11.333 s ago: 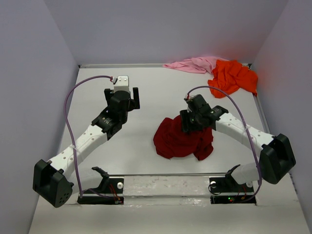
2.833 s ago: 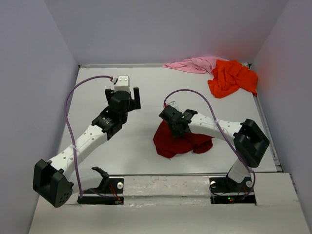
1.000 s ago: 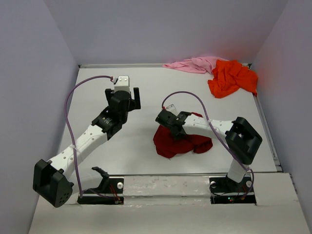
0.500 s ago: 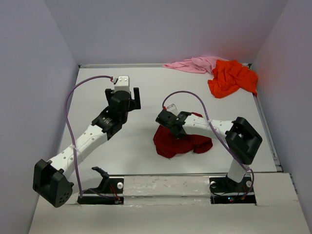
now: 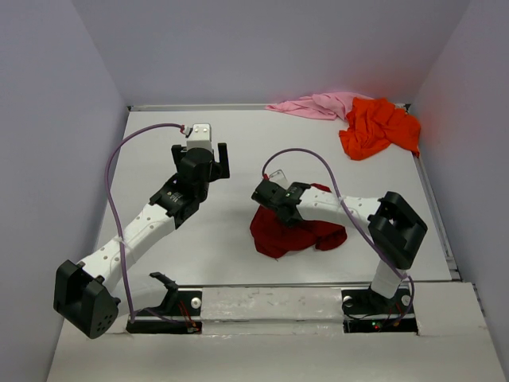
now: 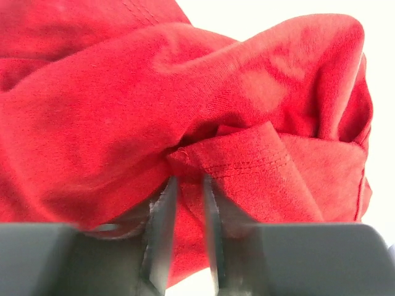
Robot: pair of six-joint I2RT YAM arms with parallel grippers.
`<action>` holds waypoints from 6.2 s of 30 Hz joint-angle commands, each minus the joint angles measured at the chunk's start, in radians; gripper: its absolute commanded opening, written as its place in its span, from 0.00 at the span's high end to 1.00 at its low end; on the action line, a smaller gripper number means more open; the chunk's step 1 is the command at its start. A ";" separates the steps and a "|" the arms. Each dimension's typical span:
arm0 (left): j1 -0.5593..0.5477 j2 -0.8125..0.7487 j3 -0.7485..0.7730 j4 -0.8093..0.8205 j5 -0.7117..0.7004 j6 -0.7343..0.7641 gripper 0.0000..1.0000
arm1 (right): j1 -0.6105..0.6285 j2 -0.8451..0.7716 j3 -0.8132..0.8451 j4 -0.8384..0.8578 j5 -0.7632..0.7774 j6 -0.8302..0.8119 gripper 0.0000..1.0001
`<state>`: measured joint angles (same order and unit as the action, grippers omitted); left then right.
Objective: Fold and stack the t-shirts
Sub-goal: Flatten out the crumpled T-shirt at the center of the board.
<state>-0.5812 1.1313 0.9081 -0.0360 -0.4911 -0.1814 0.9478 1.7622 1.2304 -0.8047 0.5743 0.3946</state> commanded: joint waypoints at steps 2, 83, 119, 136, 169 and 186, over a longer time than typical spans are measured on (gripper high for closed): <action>0.001 -0.007 0.023 0.015 -0.006 -0.001 0.01 | 0.023 0.014 0.057 -0.010 0.015 0.013 0.58; 0.001 -0.013 0.021 0.015 0.000 -0.006 0.01 | 0.060 0.069 0.035 -0.040 0.182 0.041 1.00; 0.000 -0.004 0.023 0.015 0.003 -0.006 0.01 | 0.128 -0.061 0.183 -0.081 0.058 0.033 1.00; 0.001 -0.001 0.021 0.013 0.000 -0.004 0.01 | 0.169 0.074 0.277 -0.059 0.065 0.020 1.00; 0.001 -0.093 0.002 0.013 -0.236 -0.032 0.01 | 0.207 0.370 0.569 -0.073 0.084 -0.036 0.47; 0.000 -0.094 0.002 0.013 -0.213 -0.033 0.01 | 0.207 0.438 0.592 -0.099 0.334 -0.102 0.46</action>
<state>-0.5762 1.0389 0.9073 -0.0494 -0.6998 -0.2012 1.1469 2.1933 1.7798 -0.9077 0.7952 0.3138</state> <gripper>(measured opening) 0.989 0.536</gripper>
